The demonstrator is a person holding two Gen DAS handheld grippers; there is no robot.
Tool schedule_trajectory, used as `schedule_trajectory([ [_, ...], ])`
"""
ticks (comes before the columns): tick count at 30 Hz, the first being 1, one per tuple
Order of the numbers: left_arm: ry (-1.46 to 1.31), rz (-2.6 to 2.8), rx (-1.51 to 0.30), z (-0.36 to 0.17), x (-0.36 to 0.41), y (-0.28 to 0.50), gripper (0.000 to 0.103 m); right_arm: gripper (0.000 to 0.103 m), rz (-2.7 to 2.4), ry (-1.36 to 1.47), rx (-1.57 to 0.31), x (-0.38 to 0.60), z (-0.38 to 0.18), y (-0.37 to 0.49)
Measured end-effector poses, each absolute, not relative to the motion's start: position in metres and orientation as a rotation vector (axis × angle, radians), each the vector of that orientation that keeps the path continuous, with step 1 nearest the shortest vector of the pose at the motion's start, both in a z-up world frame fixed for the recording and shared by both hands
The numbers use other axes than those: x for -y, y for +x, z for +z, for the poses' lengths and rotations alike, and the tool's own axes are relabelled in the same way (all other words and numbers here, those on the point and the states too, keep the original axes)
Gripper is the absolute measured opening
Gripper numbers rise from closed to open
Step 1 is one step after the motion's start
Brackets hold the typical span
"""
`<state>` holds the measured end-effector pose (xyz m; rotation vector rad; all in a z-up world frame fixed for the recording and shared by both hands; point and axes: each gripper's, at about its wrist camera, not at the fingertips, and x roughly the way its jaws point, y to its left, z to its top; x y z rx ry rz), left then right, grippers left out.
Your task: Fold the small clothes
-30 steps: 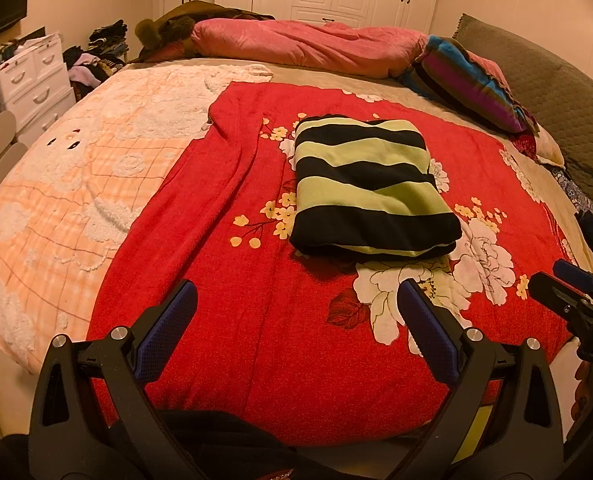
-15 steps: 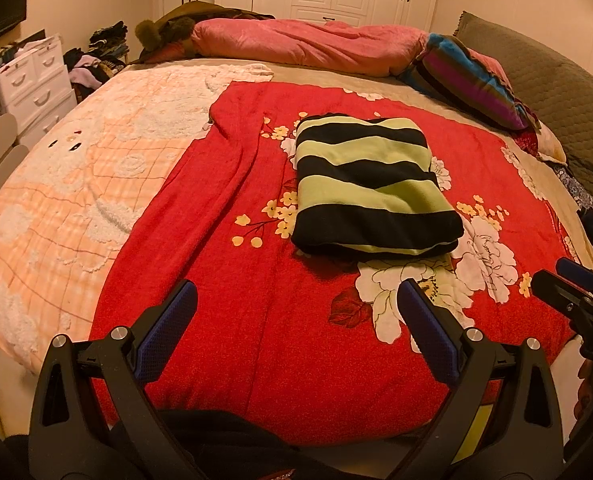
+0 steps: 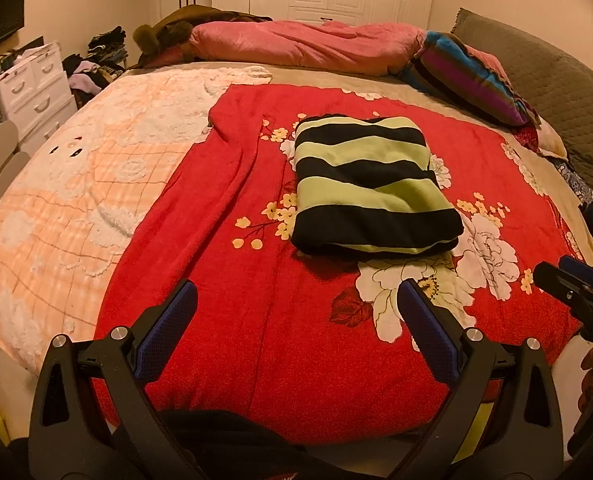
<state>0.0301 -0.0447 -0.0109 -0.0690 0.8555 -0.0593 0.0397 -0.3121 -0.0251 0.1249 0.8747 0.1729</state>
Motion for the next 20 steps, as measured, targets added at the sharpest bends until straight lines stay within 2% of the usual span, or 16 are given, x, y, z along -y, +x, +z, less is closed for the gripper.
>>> schedule_trajectory([
  [5, -0.078, -0.046, -0.87, -0.013, 0.037, 0.034, 0.094, 0.099, 0.098, 0.135, -0.884, 0.333, -0.028, 0.036],
  [11, -0.125, 0.005, -0.861, -0.009, 0.01, 0.037, 0.094, 0.099, -0.156, 0.308, -0.958, 0.418, -0.052, 0.011],
  [16, -0.164, 0.171, -0.908, -0.023, -0.066, 0.065, 0.094, 0.099, -0.537, 0.342, -0.939, 0.516, -0.082, -0.043],
  [20, -0.171, 0.379, -0.945, -0.042, -0.157, 0.097, 0.094, 0.099, -0.909, 0.493, -1.018, 0.608, -0.128, -0.109],
])
